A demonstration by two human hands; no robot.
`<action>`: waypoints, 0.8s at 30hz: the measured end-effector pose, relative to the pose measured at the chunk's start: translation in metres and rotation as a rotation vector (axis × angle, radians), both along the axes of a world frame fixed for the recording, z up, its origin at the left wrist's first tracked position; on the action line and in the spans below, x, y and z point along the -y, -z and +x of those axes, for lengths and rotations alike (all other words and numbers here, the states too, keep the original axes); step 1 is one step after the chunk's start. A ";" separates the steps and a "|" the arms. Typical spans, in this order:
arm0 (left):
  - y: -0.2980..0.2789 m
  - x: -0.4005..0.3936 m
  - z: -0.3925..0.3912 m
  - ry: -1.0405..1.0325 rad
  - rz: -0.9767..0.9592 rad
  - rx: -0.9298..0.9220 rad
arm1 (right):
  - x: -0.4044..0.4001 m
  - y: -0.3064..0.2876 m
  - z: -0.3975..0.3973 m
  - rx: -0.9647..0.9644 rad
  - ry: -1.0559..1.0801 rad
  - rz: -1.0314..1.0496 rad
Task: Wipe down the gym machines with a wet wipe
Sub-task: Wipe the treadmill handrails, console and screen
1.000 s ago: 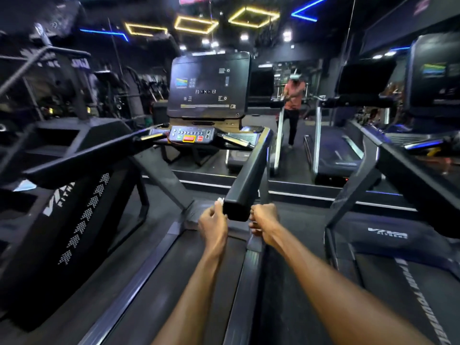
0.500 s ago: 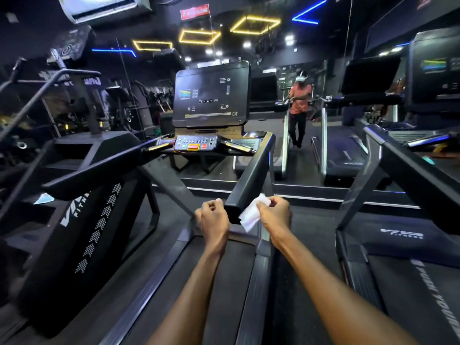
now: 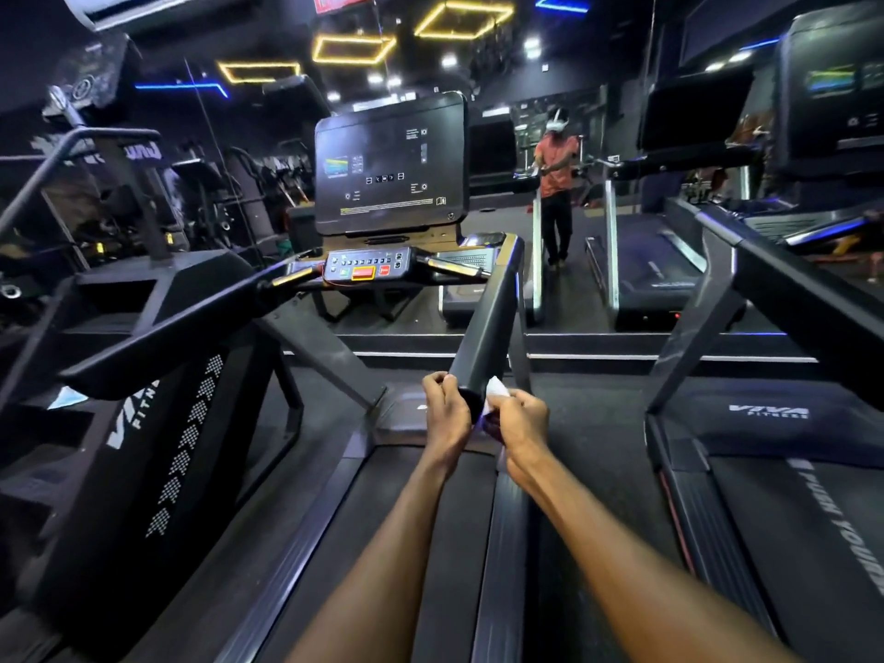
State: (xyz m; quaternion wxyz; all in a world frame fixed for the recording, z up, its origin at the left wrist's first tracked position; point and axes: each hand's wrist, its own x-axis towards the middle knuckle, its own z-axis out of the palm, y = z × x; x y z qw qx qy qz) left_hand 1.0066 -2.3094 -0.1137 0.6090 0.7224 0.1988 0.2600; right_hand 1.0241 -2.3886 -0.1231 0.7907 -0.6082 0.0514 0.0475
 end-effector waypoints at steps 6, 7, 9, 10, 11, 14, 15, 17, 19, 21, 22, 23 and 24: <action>0.001 0.009 0.006 -0.109 0.001 0.029 | -0.006 -0.009 -0.002 0.184 0.043 -0.122; 0.002 0.009 0.006 -0.112 0.005 0.032 | -0.007 -0.002 -0.003 0.189 0.068 -0.180; 0.004 0.008 0.007 -0.110 0.058 0.031 | -0.010 0.005 -0.005 0.172 0.094 -0.252; 0.008 0.005 0.010 -0.108 0.086 0.015 | -0.013 0.005 -0.006 0.182 0.108 -0.280; 0.013 0.003 0.013 -0.102 0.111 -0.012 | -0.015 0.000 -0.008 0.215 0.125 -0.316; 0.019 -0.002 0.021 -0.105 0.173 -0.055 | -0.019 -0.005 -0.002 0.321 0.169 -0.393; 0.014 0.001 0.019 -0.118 0.140 -0.023 | -0.020 0.000 0.003 0.283 0.173 -0.396; 0.003 0.005 0.014 -0.164 0.073 0.032 | -0.021 0.018 0.016 0.195 0.158 -0.435; 0.000 0.006 0.011 -0.173 0.078 0.025 | -0.020 0.027 0.017 0.181 0.146 -0.502; 0.000 0.002 0.013 -0.172 0.130 -0.011 | -0.019 0.011 0.010 0.251 0.147 -0.525; -0.002 -0.001 0.014 -0.174 0.161 -0.033 | -0.019 -0.001 0.007 0.320 0.143 -0.538; -0.002 -0.004 0.017 -0.174 0.173 -0.058 | -0.018 -0.009 0.009 0.375 0.133 -0.547; -0.005 -0.005 0.019 -0.173 0.184 -0.091 | -0.017 -0.016 0.013 0.427 0.128 -0.545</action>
